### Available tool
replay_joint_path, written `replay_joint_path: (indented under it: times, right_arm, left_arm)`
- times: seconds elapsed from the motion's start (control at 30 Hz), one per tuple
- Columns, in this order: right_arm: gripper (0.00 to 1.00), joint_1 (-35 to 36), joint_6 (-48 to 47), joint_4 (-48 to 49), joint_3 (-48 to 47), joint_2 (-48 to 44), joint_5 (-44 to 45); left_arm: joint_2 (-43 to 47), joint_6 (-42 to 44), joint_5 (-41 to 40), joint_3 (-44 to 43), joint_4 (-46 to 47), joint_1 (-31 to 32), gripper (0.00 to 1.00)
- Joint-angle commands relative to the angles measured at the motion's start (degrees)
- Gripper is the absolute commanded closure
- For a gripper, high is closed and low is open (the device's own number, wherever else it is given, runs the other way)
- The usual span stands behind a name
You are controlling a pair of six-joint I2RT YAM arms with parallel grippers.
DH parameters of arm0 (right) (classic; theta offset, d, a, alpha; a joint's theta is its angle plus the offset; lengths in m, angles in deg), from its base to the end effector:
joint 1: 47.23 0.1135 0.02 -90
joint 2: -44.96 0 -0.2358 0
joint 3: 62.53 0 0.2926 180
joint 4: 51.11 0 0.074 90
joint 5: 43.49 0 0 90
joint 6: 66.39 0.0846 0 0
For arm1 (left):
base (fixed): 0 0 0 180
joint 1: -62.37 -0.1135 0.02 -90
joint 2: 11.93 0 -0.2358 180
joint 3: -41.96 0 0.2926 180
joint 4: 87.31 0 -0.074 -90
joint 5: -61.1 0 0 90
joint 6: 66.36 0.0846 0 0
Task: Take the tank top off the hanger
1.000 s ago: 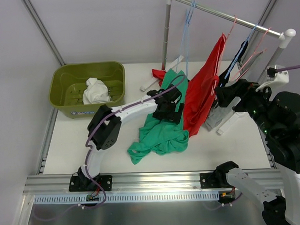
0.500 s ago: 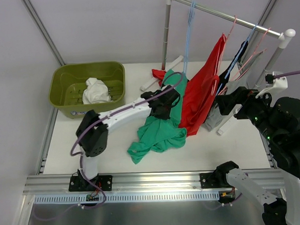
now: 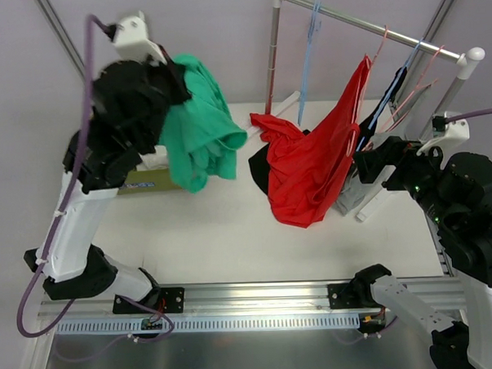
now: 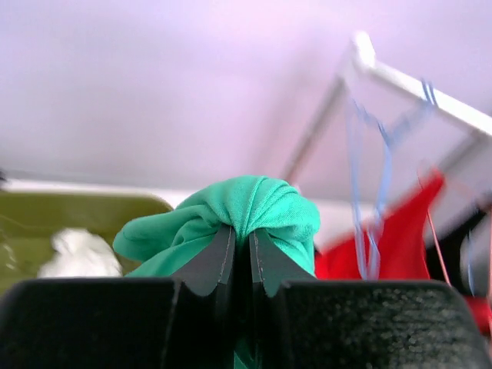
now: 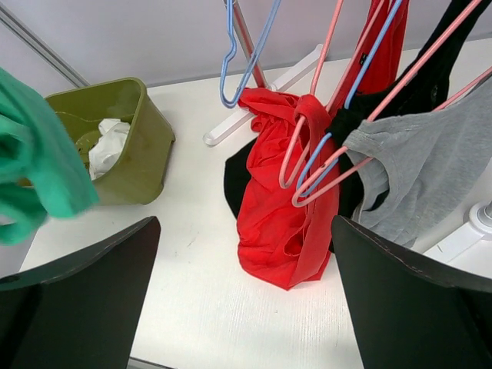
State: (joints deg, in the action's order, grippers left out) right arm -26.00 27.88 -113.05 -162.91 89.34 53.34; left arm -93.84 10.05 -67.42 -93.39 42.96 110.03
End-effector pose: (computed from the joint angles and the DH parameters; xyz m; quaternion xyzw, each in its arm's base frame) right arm 0.1642 0.0530 0.5046 -0.0699 0.7393 0.1043 0.6616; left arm 0.2417 -0.1870 0.5911 -0.0410 0.6878 -0.1568 0.7076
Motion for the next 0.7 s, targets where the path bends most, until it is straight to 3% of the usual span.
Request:
replay_joint_path:
  times: [0.0, 0.13, 0.17, 0.37, 0.67]
  right_arm:
    - [0.01, -0.14, 0.12, 2.91, -2.15, 0.88, -0.32]
    - [0.0, -0.14, 0.83, 3.26, -2.15, 0.97, -1.82]
    - [0.01, -0.14, 0.82, 3.26, -2.06, 0.71, -2.26]
    - [0.0, -0.05, 0.82, 2.39, -1.88, -0.61, -3.05]
    - [0.01, -0.23, 0.39, -0.26, -4.79, -0.26, 0.2]
  left_arm:
    - [-6.41, 8.66, -1.5, -11.45, 0.71, -9.13, 1.0]
    - [-10.81, 5.95, 5.71, -17.63, 0.89, -20.92, 1.0]
    - [-11.16, 3.59, 8.09, -16.58, 0.97, -25.46, 1.0]
    - [-14.67, -2.75, 19.78, -12.37, 1.32, -38.67, 1.0]
    - [-19.16, -4.35, 23.14, -3.05, 1.24, -46.34, 1.0]
